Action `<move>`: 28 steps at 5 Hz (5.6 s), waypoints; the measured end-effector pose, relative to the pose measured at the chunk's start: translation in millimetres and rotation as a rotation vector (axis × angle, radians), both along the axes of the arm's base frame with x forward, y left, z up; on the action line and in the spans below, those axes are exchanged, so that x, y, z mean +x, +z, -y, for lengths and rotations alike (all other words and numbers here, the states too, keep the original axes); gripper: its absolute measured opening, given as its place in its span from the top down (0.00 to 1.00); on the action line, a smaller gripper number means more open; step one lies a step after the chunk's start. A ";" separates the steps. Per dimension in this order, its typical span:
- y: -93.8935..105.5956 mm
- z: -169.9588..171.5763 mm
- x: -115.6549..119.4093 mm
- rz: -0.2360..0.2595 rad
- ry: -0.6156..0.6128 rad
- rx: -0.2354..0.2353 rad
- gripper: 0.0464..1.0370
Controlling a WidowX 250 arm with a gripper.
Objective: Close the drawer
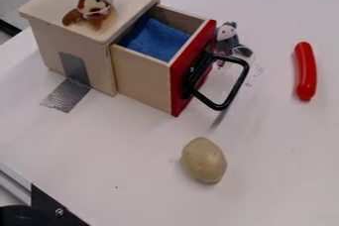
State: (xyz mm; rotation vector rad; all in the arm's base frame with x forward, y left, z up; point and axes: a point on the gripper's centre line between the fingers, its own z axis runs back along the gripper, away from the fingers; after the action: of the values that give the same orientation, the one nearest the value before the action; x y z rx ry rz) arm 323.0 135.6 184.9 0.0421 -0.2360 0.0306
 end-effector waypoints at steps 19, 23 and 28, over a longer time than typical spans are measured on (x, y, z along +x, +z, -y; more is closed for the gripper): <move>-158.1 137.8 4.6 -0.296 -0.021 0.097 0.93; -157.7 80.5 -0.4 -0.315 0.064 0.093 0.93; -125.1 92.8 1.6 -0.230 -0.015 0.064 0.10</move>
State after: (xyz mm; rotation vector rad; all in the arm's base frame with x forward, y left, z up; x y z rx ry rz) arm 324.6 42.7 59.8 0.1066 -0.0072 0.0027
